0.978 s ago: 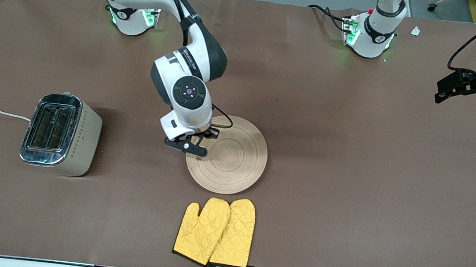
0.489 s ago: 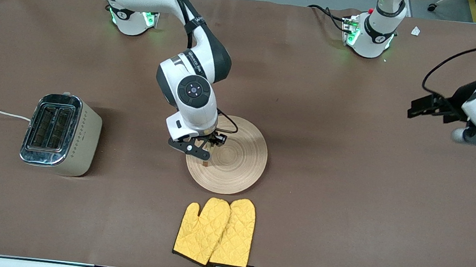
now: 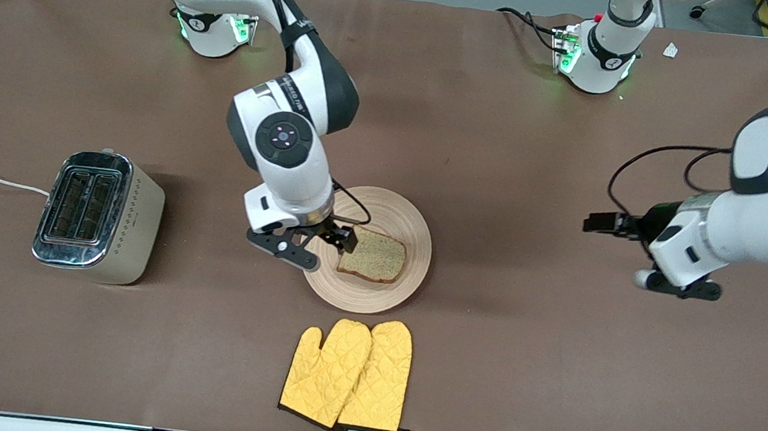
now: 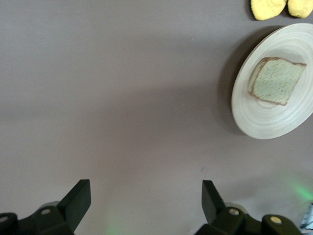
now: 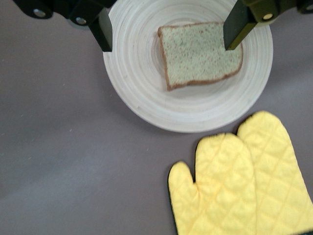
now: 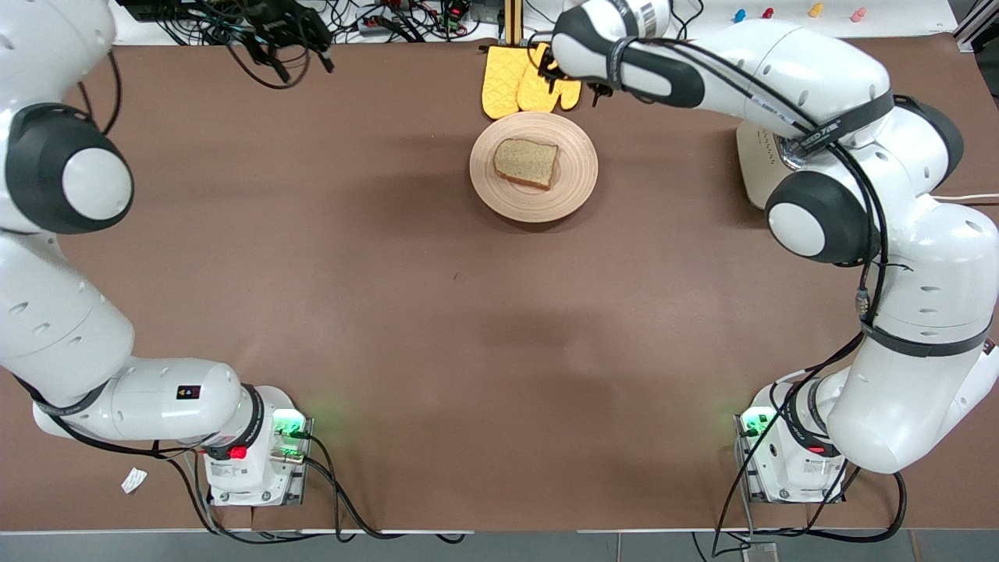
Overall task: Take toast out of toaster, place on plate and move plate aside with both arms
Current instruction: 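Release the toast onto the plate with the right gripper, then withdraw the right gripper while the left gripper grips the plate rim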
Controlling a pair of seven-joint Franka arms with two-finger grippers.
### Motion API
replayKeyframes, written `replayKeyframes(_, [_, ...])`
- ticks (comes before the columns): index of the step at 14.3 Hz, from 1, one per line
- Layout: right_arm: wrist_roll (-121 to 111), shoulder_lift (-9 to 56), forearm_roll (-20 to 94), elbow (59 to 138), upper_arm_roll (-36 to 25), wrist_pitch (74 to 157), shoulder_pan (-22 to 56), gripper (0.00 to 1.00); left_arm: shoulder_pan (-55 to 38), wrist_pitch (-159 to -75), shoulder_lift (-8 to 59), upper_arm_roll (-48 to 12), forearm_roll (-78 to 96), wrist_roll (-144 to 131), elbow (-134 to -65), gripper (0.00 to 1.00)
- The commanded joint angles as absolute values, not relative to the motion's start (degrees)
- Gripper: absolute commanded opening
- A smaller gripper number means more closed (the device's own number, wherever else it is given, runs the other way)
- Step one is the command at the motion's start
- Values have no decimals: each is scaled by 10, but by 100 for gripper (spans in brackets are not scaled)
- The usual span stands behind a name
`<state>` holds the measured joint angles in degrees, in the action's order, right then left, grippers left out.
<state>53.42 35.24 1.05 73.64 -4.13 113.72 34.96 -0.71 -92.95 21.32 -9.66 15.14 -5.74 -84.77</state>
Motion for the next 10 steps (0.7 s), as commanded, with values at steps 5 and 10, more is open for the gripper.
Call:
replayKeyframes(5, [403,253,13,765,-38,1049,221,100,-11,-1073,336,-151,230,-15,-842,83])
replayKeyframes(10, [235,144,12,877,-39,1049,136,100,-12,-1188,421,-198,326,63,-850,72])
